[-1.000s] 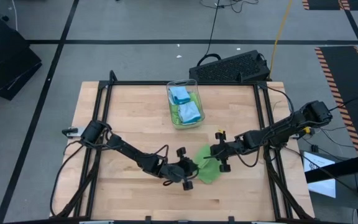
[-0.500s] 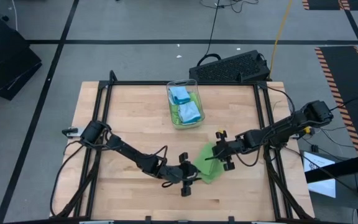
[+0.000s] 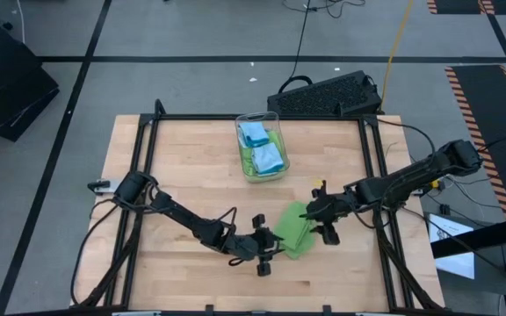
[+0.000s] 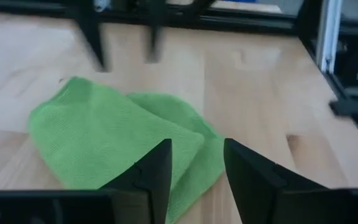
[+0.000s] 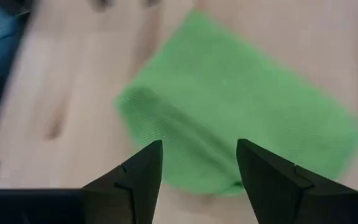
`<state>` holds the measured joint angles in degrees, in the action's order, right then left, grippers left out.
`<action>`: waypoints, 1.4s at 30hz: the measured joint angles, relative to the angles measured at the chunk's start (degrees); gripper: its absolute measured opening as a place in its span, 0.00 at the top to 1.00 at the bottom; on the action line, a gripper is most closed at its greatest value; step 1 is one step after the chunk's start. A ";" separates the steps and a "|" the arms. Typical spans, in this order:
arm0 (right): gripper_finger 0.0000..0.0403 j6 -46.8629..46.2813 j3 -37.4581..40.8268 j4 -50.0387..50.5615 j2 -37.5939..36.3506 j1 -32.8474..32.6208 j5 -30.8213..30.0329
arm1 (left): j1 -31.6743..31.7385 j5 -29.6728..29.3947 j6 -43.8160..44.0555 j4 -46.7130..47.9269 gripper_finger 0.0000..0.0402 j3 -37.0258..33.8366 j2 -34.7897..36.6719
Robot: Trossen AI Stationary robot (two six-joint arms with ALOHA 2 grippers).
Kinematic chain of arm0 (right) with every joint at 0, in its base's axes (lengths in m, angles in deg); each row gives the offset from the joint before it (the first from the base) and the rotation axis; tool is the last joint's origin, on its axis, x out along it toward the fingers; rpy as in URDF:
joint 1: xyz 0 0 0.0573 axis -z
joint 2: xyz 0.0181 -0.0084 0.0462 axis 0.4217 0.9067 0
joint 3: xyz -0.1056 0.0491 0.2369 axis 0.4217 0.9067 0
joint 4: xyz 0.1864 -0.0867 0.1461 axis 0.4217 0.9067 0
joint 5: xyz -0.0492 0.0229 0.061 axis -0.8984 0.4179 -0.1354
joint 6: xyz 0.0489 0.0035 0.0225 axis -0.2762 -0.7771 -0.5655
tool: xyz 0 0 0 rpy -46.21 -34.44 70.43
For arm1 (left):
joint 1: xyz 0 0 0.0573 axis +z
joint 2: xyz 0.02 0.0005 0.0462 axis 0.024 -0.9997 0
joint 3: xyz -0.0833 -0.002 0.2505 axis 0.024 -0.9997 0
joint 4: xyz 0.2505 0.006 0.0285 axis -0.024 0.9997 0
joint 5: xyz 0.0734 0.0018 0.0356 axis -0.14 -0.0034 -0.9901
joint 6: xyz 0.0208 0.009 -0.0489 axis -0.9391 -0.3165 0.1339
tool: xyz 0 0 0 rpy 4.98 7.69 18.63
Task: Fold microfiber towels
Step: Fold the green towel
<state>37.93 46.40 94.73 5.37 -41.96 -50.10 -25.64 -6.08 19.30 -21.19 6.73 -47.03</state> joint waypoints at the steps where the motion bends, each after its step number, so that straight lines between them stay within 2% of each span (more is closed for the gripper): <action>1: 0.52 -0.42 0.00 0.02 -0.12 0.00 -2.34 | -0.57 -0.50 -1.73 -0.73 0.64 0.04 -0.61; 5: 0.56 -0.19 0.04 -0.06 -0.07 0.02 -5.27 | -2.97 -4.74 -10.33 -5.98 0.61 0.86 -4.56; 11: 0.60 -4.79 0.20 -0.33 -0.08 -1.69 -5.09 | -3.61 -12.88 -19.35 -4.60 0.44 7.27 -9.54; 13: 0.61 -7.98 0.22 -0.67 -0.06 -4.30 -5.30 | -2.95 -13.34 -21.34 -4.41 0.41 9.20 -10.87; 15: 0.62 -11.57 0.22 -2.08 -0.08 -7.60 -8.00 | -1.95 -11.86 -23.09 -3.64 0.40 10.53 -11.63; 18: 0.64 -17.17 0.28 -3.84 0.00 -13.43 -16.78 | -0.48 -9.14 -23.54 -1.28 0.45 11.73 -11.89; 21: 0.66 -21.95 0.34 -7.57 1.66 -18.71 -24.44 | 1.10 -5.13 -22.04 1.55 0.54 11.87 -11.93; 25: 0.71 -24.65 1.72 -16.45 6.35 -22.35 -28.83 | 2.90 2.11 -19.73 2.67 0.70 11.87 -11.93; 31: 0.80 -25.58 2.21 -22.80 14.36 -23.23 -28.85 | 3.13 2.40 -20.31 4.02 0.97 11.87 -11.93; 37: 0.88 -27.51 2.21 -22.32 17.77 -23.27 -24.85 | 0.50 -0.10 -23.51 4.09 0.97 11.83 -11.12; 42: 0.93 -27.77 2.21 -21.76 20.05 -23.22 -26.11 | -1.86 -3.68 -27.06 2.05 0.98 11.82 -9.77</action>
<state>10.16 48.61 72.97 25.42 -65.18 -76.21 -27.50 -9.76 -7.76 -19.14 18.55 -56.80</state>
